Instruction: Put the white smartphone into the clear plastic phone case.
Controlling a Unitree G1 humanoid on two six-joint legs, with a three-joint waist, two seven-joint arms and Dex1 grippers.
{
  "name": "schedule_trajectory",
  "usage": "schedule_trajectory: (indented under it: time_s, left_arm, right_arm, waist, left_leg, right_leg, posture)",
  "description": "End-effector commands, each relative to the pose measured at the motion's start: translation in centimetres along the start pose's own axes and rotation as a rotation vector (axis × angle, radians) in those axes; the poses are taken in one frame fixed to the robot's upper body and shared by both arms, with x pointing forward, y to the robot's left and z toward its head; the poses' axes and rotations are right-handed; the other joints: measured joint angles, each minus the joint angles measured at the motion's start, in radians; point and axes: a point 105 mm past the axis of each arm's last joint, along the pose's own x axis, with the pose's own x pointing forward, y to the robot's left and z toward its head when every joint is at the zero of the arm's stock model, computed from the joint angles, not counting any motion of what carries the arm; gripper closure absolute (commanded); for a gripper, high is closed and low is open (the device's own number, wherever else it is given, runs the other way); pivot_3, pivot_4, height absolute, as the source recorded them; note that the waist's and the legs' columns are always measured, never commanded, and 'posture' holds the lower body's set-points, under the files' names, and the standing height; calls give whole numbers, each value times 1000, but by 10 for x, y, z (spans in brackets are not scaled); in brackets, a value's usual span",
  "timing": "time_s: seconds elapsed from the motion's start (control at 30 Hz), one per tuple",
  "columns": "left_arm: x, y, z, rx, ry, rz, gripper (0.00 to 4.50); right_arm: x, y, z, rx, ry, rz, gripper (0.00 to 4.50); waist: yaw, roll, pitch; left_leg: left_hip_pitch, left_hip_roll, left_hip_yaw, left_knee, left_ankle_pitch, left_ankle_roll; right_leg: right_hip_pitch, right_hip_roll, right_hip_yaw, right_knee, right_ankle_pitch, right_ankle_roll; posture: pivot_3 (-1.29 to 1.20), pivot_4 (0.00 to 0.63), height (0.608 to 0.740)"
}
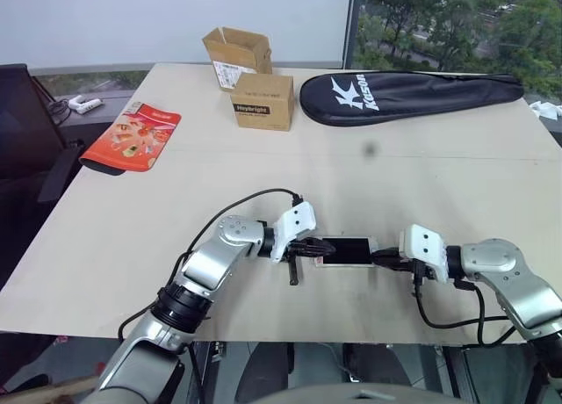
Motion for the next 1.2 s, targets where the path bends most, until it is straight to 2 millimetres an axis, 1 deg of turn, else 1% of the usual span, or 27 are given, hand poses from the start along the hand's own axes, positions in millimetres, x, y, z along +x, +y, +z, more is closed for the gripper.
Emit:
schedule_trajectory:
  time_s: [0.03, 0.1, 0.17, 0.27, 0.37, 0.43, 0.47, 0.53, 0.57, 0.6, 0.67, 0.7, 0.73, 0.77, 0.8, 0.83, 0.87, 0.93, 0.97, 1.03, 1.07, 1.1, 1.2]
  left_arm:
    - [0, -1, -7, -12, 24, -2, 4500]
    - [-1, -1, -7, -13, 24, -2, 4500]
    - [-1, -2, -6, -14, 21, -1, 4500]
    - [-3, -2, -3, -17, -6, 9, 4500]
    - [-8, -1, 5, -21, -59, 22, 4500]
    - [-19, 1, 17, -18, -132, 55, 4500]
    - [-24, 2, 20, -19, -157, 78, 4500]
    - [-43, 6, 25, -22, -211, 150, 4500]
    - [-50, 6, 26, -24, -225, 171, 4500]
    - [-56, 6, 26, -22, -234, 191, 4500]
    - [-73, 5, 18, -22, -232, 251, 4500]
    - [-77, 4, 16, -23, -229, 268, 4500]
    - [-84, 3, 12, -31, -230, 294, 4103]
    - [-90, 0, 6, -44, -234, 317, 3998]
    - [-96, -4, -1, -61, -229, 337, 3684]
    - [-101, -9, -8, -69, -223, 357, 3378]
    - [-105, -13, -15, -75, -213, 369, 2923]
    - [-110, -19, -24, -69, -194, 380, 2143]
    - [-113, -21, -28, -70, -190, 386, 1550]
    - [-120, -22, -34, -71, -185, 400, 587]
    - [-123, -21, -35, -70, -184, 402, 299]
    - [-126, -22, -37, -66, -181, 400, 67]
    - [-130, -22, -41, -40, -163, 378, 67]
  right_arm:
    - [0, 17, -61, 127, 329, 29, 4385]
    - [3, 17, -51, 153, 281, 32, 4385]
    - [6, 17, -33, 181, 174, 31, 4385]
    - [2, 15, -5, 203, -12, 32, 4385]
    - [-7, 10, 16, 241, -183, 12, 4385]
    - [-19, 1, 28, 257, -293, -40, 4385]
    - [-24, -4, 31, 269, -334, -71, 4385]
    - [-38, -15, 28, 307, -385, -154, 4385]
    - [-44, -18, 22, 311, -379, -186, 3836]
    - [-48, -19, 18, 312, -373, -204, 3528]
    - [-59, -22, 6, 323, -363, -245, 2613]
    - [-63, -23, 2, 327, -362, -255, 2205]
    - [-69, -22, -5, 339, -358, -263, 1513]
    - [-77, -20, -16, 352, -337, -272, 1225]
    - [-85, -19, -29, 350, -297, -282, 636]
    - [-93, -17, -39, 343, -260, -287, 326]
    - [-100, -17, -47, 338, -242, -299, 0]
    - [-110, -22, -52, 328, -248, -334, 0]
    - [-114, -25, -54, 319, -254, -344, 0]
    - [-121, -29, -54, 287, -254, -350, 0]
    - [-124, -32, -53, 270, -258, -351, 0]
    - [-126, -35, -52, 253, -265, -350, 0]
    - [-128, -40, -49, 223, -277, -334, 0]
  waist:
    - [-1, -1, -1]
    - [0, -6, -4]
    - [1, -7, -5]
    - [1, -6, -4]
    - [1, -1, 1]
    - [-2, 5, 9]
    - [-4, 6, 10]
    - [-7, 7, 12]
    - [-6, 7, 13]
    - [-5, 7, 14]
    - [-3, 7, 14]
    - [-2, 8, 15]
    - [-2, 9, 16]
    - [-2, 10, 17]
    - [-3, 11, 18]
    - [-3, 11, 18]
    - [-4, 12, 19]
    - [-5, 12, 21]
    - [-5, 11, 22]
    - [-5, 11, 22]
    - [-6, 11, 22]
    - [-6, 11, 22]
    - [-7, 12, 22]
  left_leg:
    - [1, 0, 0, 0, 0, 0]
    - [1, 1, 0, 0, 0, 0]
    - [1, 1, -1, 0, 0, 0]
    - [0, 1, -1, 0, 0, 0]
    - [-3, 1, 0, 0, 0, 0]
    - [-6, 1, 0, 0, 0, 0]
    - [-10, 1, 1, 0, 0, 0]
    - [-17, 0, 1, 1, 0, 0]
    - [-18, 0, 1, 1, 0, 0]
    - [-18, 0, 0, 1, 0, 0]
    - [-18, 0, 0, 0, 0, 0]
    - [-18, -1, 0, 0, 0, 0]
    - [-18, -1, 0, -1, 0, 0]
    - [-18, -1, 0, -1, 0, 0]
    - [-18, -1, 1, -1, 0, 0]
    - [-18, -1, 1, -1, 0, 0]
    - [-18, 0, 2, -1, 0, 0]
    - [-18, 0, 5, -1, 0, 0]
    - [-18, 0, 5, 0, 0, 0]
    - [-17, 0, 6, 1, 0, 0]
    - [-16, 0, 6, 2, 0, 0]
    - [-15, 0, 7, 2, 0, 0]
    - [-15, 0, 8, 2, 0, 0]
  right_leg:
    - [0, 0, 0, 0, 0, 0]
    - [0, -1, 0, 0, 0, 0]
    - [0, -1, 0, 0, 0, 0]
    - [0, -2, 0, -1, 0, 0]
    - [-1, -2, 0, -2, 0, 0]
    - [-3, -2, 0, -3, 1, -2]
    - [-8, -2, 1, -2, 3, -4]
    - [-16, -1, 2, 1, 4, -2]
    - [-17, -1, 2, 2, 6, 0]
    - [-18, -1, 1, 2, 5, 0]
    - [-18, -1, 0, 2, 5, 0]
    - [-18, -1, 0, 2, 5, 0]
    - [-18, -1, 0, 2, 5, 0]
    - [-18, -1, 0, 2, 5, -1]
    - [-18, -1, 0, 2, 5, -1]
    - [-18, -1, 1, 2, 4, -2]
    - [-18, -1, 2, 2, 3, -4]
    - [-18, -2, 4, 0, 3, -4]
    - [-18, -2, 4, 0, 3, -4]
    - [-18, -1, 4, 1, 3, -4]
    - [-18, -1, 5, 1, 3, -4]
    - [-17, -1, 5, 2, 2, -2]
    - [-18, 0, 6, 3, 2, -2]
  posture:
    - [0, 150, 740]
    - [0, 150, 740]
    - [0, 150, 740]
    - [0, 150, 740]
    - [0, 150, 740]
    - [0, 150, 740]
    - [0, 150, 740]
    - [0, 150, 740]
    - [0, 150, 740]
    - [0, 150, 740]
    - [0, 150, 740]
    - [0, 150, 740]
    - [0, 150, 740]
    - [0, 150, 740]
    - [0, 150, 740]
    - [0, 150, 740]
    - [0, 150, 740]
    - [0, 150, 740]
    - [0, 150, 740]
    - [0, 150, 740]
    - [0, 150, 740]
    - [0, 150, 740]
    - [0, 150, 740]
